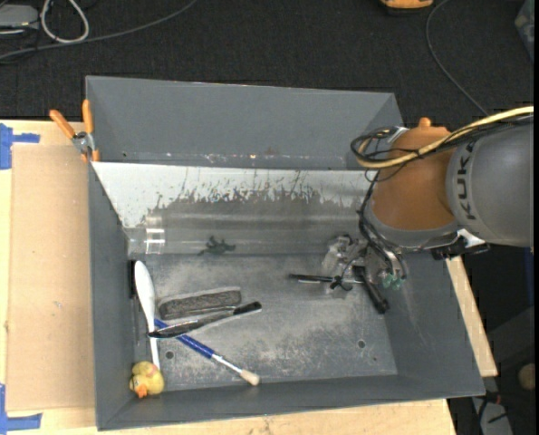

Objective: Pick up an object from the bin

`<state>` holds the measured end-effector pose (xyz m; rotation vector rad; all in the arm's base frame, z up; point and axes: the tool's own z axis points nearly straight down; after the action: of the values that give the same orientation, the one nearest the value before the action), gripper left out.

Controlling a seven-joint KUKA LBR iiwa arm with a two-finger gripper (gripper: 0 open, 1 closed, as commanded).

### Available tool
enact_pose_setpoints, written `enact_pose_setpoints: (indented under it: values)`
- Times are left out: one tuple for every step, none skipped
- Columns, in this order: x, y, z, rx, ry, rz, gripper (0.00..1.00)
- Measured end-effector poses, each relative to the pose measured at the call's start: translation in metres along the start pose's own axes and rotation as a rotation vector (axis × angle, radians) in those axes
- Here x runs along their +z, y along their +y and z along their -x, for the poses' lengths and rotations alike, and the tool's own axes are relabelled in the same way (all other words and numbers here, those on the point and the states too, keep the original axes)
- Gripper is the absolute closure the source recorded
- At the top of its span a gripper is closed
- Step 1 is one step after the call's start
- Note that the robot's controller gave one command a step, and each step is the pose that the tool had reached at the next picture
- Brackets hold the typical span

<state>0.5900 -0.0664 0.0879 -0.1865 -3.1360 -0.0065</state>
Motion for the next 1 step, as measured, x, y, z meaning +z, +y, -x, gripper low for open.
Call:
enact_pose_setpoints:
  values:
    - [-0.0329, 0.0001, -0.0002, 0.000, 0.001, 0.000, 1.00]
